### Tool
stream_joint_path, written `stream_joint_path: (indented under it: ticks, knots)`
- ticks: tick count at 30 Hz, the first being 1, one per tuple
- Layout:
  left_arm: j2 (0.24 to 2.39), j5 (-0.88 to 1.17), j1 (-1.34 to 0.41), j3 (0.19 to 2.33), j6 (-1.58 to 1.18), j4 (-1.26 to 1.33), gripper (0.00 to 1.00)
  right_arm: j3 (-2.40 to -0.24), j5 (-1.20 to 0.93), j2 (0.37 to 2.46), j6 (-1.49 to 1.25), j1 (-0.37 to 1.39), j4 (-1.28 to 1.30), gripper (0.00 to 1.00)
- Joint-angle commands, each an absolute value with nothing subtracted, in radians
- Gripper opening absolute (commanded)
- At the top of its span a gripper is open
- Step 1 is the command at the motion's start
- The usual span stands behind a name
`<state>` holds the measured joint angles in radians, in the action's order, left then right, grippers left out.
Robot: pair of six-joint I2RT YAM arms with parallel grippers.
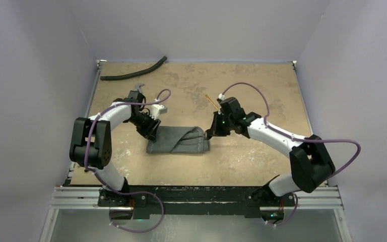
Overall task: Fold the napkin into a case and place the utensils inside
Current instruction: Insert the spoon into the folded napkin.
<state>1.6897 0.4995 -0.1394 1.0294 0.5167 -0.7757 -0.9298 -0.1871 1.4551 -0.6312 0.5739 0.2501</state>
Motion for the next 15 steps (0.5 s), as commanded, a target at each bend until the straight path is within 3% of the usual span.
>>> stream_joint_path:
  ticks: [1,15]
  knots:
    - [1.652,0.509,-0.142,1.013,0.543,-0.776,0.37,-0.887,-0.17,1.46,-0.734,0.613,0.157,0.0]
    - [1.654,0.53,-0.141,1.022,0.554,-0.805,0.34,-0.874,-0.105,1.515,-0.849,0.679,0.051,0.0]
